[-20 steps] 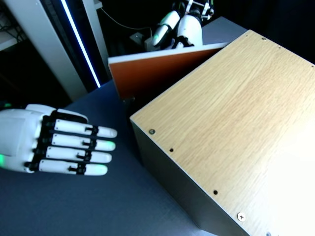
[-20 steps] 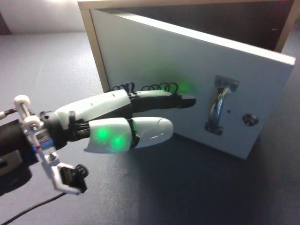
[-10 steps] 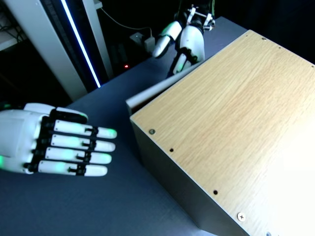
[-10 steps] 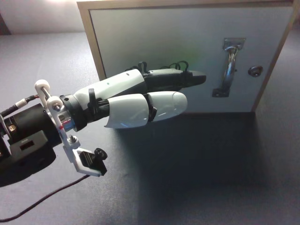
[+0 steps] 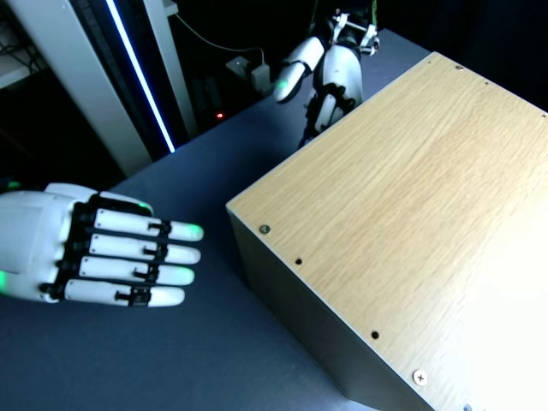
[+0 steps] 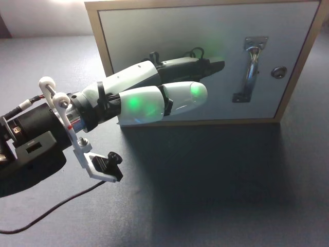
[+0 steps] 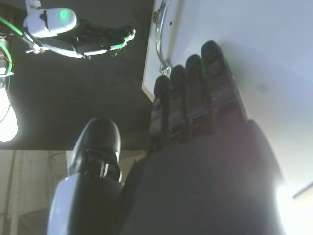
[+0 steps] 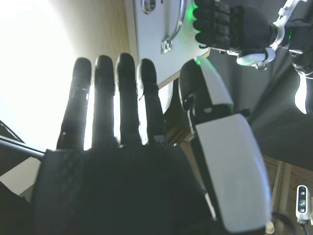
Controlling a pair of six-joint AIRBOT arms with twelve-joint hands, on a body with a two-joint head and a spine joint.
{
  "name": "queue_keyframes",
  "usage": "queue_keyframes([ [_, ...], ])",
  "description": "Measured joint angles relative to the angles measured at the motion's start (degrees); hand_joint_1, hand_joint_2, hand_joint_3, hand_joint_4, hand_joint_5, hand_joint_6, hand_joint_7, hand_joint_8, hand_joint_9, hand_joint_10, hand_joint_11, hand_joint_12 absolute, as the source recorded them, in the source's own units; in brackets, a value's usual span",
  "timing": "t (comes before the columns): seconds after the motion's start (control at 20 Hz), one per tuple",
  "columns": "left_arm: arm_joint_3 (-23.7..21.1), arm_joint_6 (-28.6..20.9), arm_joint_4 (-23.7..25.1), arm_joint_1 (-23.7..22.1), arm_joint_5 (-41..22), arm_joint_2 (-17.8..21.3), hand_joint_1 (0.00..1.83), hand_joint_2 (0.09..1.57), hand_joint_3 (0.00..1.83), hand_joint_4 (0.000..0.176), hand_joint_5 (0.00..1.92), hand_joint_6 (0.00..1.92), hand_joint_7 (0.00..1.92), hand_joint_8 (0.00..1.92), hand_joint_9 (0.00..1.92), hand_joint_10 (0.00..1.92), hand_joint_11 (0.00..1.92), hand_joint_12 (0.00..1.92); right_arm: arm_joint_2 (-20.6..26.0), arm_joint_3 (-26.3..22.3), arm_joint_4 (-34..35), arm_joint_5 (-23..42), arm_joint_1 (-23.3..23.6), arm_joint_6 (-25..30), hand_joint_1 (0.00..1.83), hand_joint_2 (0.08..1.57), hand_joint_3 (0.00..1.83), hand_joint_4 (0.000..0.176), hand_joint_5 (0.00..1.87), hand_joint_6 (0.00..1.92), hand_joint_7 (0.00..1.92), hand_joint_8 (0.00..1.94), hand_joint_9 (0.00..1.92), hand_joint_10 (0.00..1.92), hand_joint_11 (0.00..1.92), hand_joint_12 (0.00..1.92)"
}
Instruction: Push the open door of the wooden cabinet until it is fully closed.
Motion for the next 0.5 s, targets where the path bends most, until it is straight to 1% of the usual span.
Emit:
queue_keyframes([
  [0.05, -0.5, 0.0, -0.5, 0.2, -0.6, 0.2, 0.03, 1.45, 0.00, 0.000, 0.23, 0.00, 0.21, 0.00, 0.19, 0.00, 0.15, 0.02, 0.0, 0.0, 0.0, 0.0, 0.0, 0.0, 0.76, 1.35, 0.00, 0.000, 0.40, 0.00, 0.39, 0.00, 0.33, 0.00, 0.00, 0.62],
  [0.2, -0.8, 0.0, -0.1, 0.7, -1.7, 0.8, 0.00, 1.45, 0.00, 0.000, 0.21, 0.00, 0.19, 0.00, 0.15, 0.00, 0.12, 0.00, 0.0, 0.0, 0.1, 0.0, 0.0, 0.0, 0.73, 1.35, 0.00, 0.000, 0.40, 0.00, 0.39, 0.00, 0.33, 0.00, 0.00, 0.59],
  [0.25, -1.3, 0.0, -0.4, 0.9, -1.8, 1.1, 0.05, 1.44, 0.00, 0.000, 0.21, 0.00, 0.20, 0.00, 0.17, 0.01, 0.16, 0.02, 0.0, 0.0, 0.0, 0.0, 0.0, 0.0, 0.74, 1.35, 0.00, 0.000, 0.41, 0.00, 0.40, 0.00, 0.32, 0.00, 0.00, 0.56],
  [0.3, -2.1, 0.0, -0.5, 1.1, -2.4, 1.7, 0.05, 1.44, 0.00, 0.000, 0.21, 0.00, 0.20, 0.00, 0.17, 0.01, 0.16, 0.02, 0.0, 0.0, 0.0, 0.0, 0.0, 0.0, 0.74, 1.35, 0.00, 0.000, 0.41, 0.00, 0.40, 0.00, 0.32, 0.00, 0.00, 0.56],
  [0.35, -3.2, 0.0, -0.3, 1.7, -3.6, 2.8, 0.04, 1.45, 0.00, 0.000, 0.21, 0.00, 0.21, 0.00, 0.17, 0.00, 0.17, 0.02, 0.0, 0.0, 0.0, 0.0, 0.0, 0.0, 0.73, 1.35, 0.00, 0.000, 0.40, 0.00, 0.40, 0.00, 0.33, 0.00, 0.00, 0.58],
  [0.4, -4.5, 0.0, 0.0, 2.5, -5.0, 4.2, 0.08, 1.44, 0.00, 0.000, 0.27, 0.01, 0.26, 0.01, 0.23, 0.02, 0.22, 0.05, 0.0, 0.0, 0.1, 0.0, 0.0, 0.0, 0.76, 1.34, 0.00, 0.000, 0.40, 0.00, 0.39, 0.00, 0.30, 0.00, 0.00, 0.48],
  [0.45, -6.1, 0.0, 0.0, 3.9, -6.9, 6.0, 0.01, 1.45, 0.00, 0.000, 0.24, 0.00, 0.24, 0.00, 0.21, 0.00, 0.20, 0.05, 0.0, 0.0, 0.2, 0.0, 0.0, 0.0, 0.72, 1.35, 0.00, 0.000, 0.40, 0.00, 0.39, 0.00, 0.31, 0.00, 0.00, 0.50],
  [0.5, -7.3, 0.0, 0.3, 5.5, -7.8, 7.6, 0.06, 1.45, 0.00, 0.000, 0.25, 0.01, 0.29, 0.01, 0.25, 0.01, 0.21, 0.06, 0.0, 0.0, 0.1, 0.1, 0.0, 0.0, 0.68, 1.35, 0.00, 0.000, 0.40, 0.00, 0.39, 0.00, 0.30, 0.00, 0.00, 0.50],
])
